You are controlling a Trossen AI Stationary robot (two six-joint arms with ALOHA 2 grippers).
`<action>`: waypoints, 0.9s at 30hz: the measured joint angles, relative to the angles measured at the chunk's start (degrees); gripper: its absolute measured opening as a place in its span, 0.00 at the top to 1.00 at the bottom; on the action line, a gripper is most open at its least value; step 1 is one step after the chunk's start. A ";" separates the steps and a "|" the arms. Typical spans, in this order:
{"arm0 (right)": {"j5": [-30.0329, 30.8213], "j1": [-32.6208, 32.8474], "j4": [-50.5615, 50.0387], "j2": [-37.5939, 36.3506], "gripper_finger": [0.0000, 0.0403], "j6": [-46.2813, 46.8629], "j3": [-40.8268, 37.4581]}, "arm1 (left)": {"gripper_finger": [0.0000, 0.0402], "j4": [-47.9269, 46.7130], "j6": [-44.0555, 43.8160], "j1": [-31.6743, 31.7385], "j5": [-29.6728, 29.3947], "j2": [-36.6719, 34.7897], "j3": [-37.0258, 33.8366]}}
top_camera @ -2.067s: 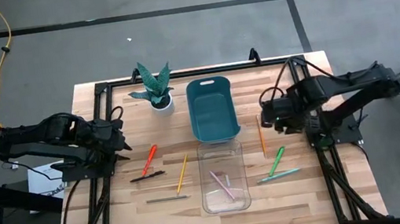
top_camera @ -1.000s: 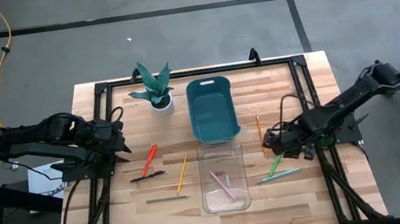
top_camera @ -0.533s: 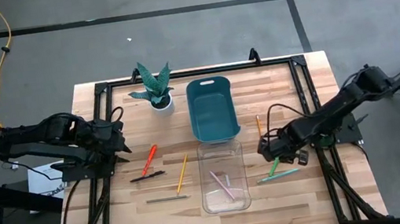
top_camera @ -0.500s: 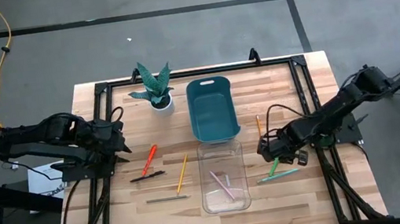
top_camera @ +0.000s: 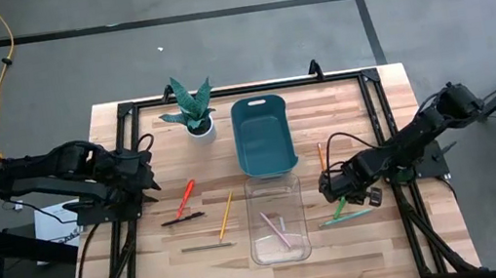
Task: Sort pens & pencils
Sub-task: Put the green pen into the transparent bin
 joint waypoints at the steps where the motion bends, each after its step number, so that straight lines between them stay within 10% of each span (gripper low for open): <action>1: 0.00 0.00 -0.10 0.00 0.71 0.02 0.00 | 0.64 -0.01 -0.01 0.00 0.00 0.02 0.00; 27: 1.31 -2.25 -2.14 -0.02 0.71 -0.35 0.00 | 0.64 0.02 0.70 -0.02 0.00 0.00 0.00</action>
